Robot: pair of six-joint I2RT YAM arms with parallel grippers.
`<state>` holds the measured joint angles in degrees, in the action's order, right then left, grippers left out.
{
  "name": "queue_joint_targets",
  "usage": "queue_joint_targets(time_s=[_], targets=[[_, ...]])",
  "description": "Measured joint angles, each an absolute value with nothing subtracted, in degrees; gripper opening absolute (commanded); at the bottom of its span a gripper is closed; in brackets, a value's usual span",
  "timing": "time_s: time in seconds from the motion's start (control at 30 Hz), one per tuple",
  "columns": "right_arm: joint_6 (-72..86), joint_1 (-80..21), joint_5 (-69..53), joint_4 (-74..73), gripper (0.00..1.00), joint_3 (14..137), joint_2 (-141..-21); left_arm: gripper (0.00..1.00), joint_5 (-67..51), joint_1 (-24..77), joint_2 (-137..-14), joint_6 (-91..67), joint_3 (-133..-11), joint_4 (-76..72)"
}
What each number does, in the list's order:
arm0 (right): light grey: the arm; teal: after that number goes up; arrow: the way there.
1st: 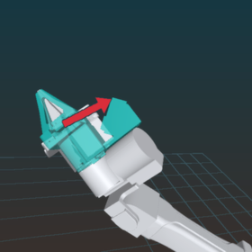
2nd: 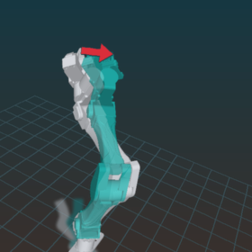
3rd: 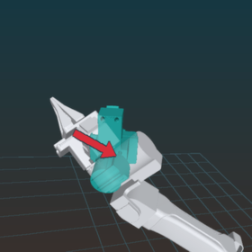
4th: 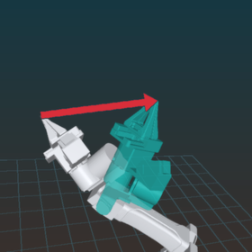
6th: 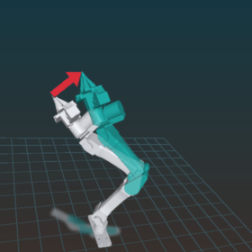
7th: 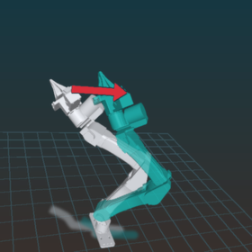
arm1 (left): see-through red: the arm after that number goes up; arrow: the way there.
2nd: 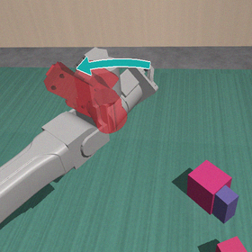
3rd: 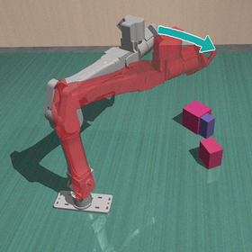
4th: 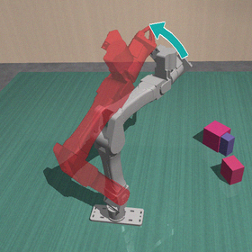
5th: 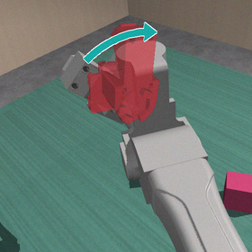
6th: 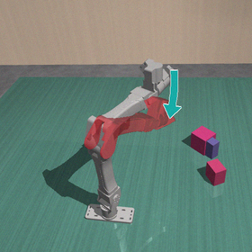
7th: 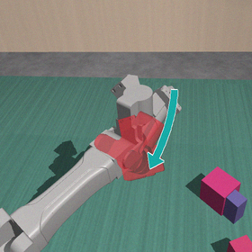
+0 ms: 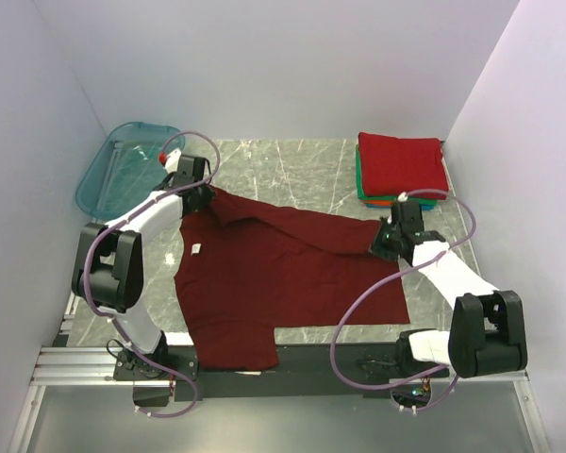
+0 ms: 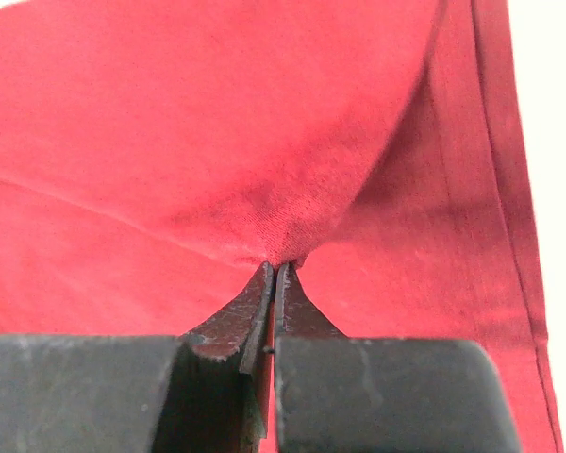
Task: Fold and stack the t-shirts
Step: Flatten the tshirt out
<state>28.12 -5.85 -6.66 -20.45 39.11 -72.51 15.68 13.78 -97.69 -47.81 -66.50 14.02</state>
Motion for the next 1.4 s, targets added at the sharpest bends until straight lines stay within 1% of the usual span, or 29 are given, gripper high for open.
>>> queue_joint_targets(time_s=[0.13, 0.27, 0.3, 0.33, 0.37, 0.4, 0.43, 0.47, 0.5, 0.57, 0.63, 0.7, 0.9, 1.0, 1.3, 1.4], targets=[[27.99, -5.58, -6.00, -21.41, 0.00, 45.52, -73.32, 0.01, 14.79, 13.78, -99.85, -46.19, -72.01, 14.79], [27.81, -3.31, -5.43, -22.24, 0.00, 55.64, -79.13, 0.01, 14.48, 13.78, -105.56, -43.66, -81.80, 14.87], [27.88, -2.07, -5.41, -22.24, 0.02, 58.78, -81.41, 0.03, 14.39, 13.69, -107.94, -42.74, -85.60, 15.09], [28.10, -0.62, -5.28, -22.50, 0.07, 62.37, -84.18, 0.04, 14.35, 13.65, -109.84, -42.17, -88.23, 14.79], [28.45, 0.89, -5.02, -23.70, 0.08, 66.41, -87.09, 0.06, 14.09, 13.45, -112.25, -41.43, -91.72, 15.09], [28.58, 2.55, -4.73, -23.94, 0.18, 71.00, -90.50, 0.22, 13.61, 13.30, -114.74, -40.97, -95.33, 14.90], [28.77, 3.60, -4.54, -24.10, 0.31, 74.43, -93.08, 0.37, 13.06, 13.06, -117.73, -40.10, -99.53, 15.46], [28.95, 4.67, -4.54, -24.93, 0.67, 79.13, -96.64, 0.51, 12.08, 12.75, -121.12, -39.51, -104.31, 15.64], [29.04, 5.37, -4.56, -24.88, 0.75, 81.69, -98.61, 0.98, 11.33, 12.49, -123.72, -38.89, -107.83, 15.59], [28.14, 6.17, -4.56, -24.91, 0.81, 84.38, -101.03, 0.99, 9.91, 11.99, -127.90, -38.13, -113.14, 16.56], [27.92, 5.96, -4.56, -26.26, 0.81, 84.16, -101.01, 1.00, 8.38, 11.46, -129.29, -37.78, -113.93, 17.41], [27.66, 5.58, -4.73, -26.39, 0.82, 82.65, -99.83, 0.99, 7.42, 11.16, -129.01, -37.45, -112.31, 18.04], [26.89, 4.60, -5.45, -26.57, 0.83, 73.03, -90.72, 0.99, 4.58, 11.18, -121.45, -36.62, -99.00, 17.23], [26.50, 3.84, -5.65, -26.22, 0.84, 67.53, -84.73, 0.99, 3.07, 11.22, -113.99, -36.64, -90.76, 17.28], [25.82, -0.62, -5.45, -26.02, 0.84, 51.90, -69.08, 0.99, -0.34, 12.27, -83.26, -40.14, -61.71, 13.76], [25.69, -2.44, -5.48, -26.48, 0.84, 47.46, -64.47, 0.99, -0.38, 13.63, -76.90, -41.41, -54.70, 14.31]])
